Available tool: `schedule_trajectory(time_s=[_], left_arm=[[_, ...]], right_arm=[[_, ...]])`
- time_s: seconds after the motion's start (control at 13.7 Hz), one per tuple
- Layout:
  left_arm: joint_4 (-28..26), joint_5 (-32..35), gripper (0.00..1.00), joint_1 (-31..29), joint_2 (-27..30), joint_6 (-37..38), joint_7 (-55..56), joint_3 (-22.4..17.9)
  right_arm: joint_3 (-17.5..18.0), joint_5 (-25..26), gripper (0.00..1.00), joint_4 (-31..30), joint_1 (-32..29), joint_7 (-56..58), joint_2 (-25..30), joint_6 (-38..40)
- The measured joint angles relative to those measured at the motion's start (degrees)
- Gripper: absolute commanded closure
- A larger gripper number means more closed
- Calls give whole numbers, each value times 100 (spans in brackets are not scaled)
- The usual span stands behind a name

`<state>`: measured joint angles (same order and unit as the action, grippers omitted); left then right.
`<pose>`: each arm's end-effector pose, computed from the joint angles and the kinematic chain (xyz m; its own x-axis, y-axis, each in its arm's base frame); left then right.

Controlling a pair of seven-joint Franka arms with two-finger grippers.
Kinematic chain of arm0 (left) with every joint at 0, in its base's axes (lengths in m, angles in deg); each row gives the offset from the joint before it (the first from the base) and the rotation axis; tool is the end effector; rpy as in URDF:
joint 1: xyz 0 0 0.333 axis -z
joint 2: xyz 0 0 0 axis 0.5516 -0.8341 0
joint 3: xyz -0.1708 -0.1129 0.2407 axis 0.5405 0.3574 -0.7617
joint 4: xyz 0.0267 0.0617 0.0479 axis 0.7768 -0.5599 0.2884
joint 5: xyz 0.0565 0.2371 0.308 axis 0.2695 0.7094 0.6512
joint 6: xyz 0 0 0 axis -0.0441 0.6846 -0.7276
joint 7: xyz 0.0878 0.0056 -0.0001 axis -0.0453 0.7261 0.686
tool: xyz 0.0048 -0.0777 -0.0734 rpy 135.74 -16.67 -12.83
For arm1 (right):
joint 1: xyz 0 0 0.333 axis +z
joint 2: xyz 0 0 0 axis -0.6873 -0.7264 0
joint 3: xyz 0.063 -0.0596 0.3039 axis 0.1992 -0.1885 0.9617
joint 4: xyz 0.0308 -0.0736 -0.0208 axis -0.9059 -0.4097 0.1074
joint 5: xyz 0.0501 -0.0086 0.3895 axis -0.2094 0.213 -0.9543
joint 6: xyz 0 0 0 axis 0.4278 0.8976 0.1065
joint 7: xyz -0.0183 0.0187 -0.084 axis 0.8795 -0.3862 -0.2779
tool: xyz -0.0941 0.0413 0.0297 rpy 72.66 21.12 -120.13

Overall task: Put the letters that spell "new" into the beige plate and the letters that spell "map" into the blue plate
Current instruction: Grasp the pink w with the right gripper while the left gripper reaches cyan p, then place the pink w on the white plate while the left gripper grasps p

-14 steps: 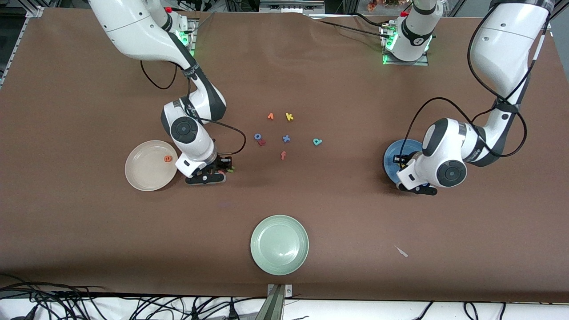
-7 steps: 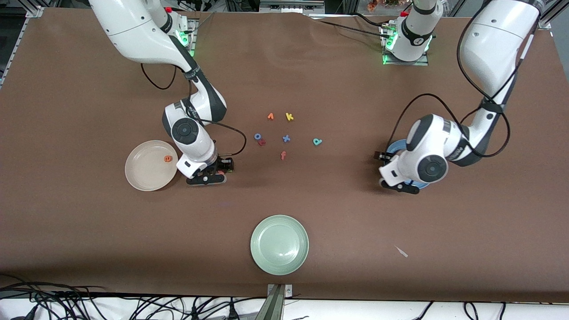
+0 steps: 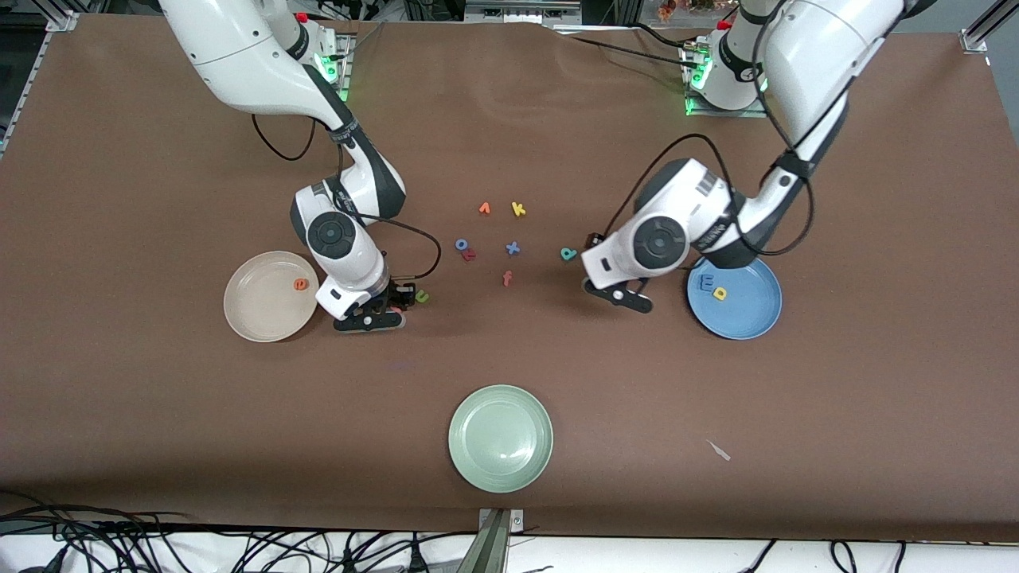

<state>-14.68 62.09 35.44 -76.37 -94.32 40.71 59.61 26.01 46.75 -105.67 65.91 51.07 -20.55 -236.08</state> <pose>0.5404 -0.3286 0.2468 0.8811 -0.3549 -0.3127 -0.3448 -0.9345 0.0891 0.5785 0.2749 0.1748 0.9943 0.0959 0.0474 0.0960 -0.9954 0.0004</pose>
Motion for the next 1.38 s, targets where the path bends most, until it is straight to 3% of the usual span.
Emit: schedule_trajectory(time_s=[0.15,0.22,0.51,0.87,0.95,1.02,1.17,1.24,1.31,1.38], left_arm=[[-64,1,33,233,-145,-397,0,1],[-101,3,39,308,-212,-565,-3,-2],[-482,321,37,476,-435,-1388,2,-8],[-638,390,43,532,-552,-1759,2,-11],[-638,390,47,551,-565,-1792,2,-13],[-637,397,64,578,-574,-1819,6,-24],[-641,616,90,613,-573,-1819,30,-51],[-642,757,100,623,-574,-1817,60,-63],[-636,797,100,625,-561,-1817,64,-59],[-627,805,100,627,-555,-1817,65,-58]], right_arm=[[-4,2,86,2,-1,0,21,-4],[-5,2,88,0,-3,2,32,6],[-158,9,88,14,-12,337,44,61],[-919,18,87,12,-72,1780,507,982],[-1068,17,87,-41,-83,2049,645,1124],[-1200,16,86,-154,-94,2260,784,1194],[-1366,13,73,-506,-112,2494,993,1139],[-1418,5,51,-722,-118,2575,1072,994],[-1447,-14,38,-957,-118,2600,1131,782],[-1450,-39,36,-1154,-118,2601,1171,597]])
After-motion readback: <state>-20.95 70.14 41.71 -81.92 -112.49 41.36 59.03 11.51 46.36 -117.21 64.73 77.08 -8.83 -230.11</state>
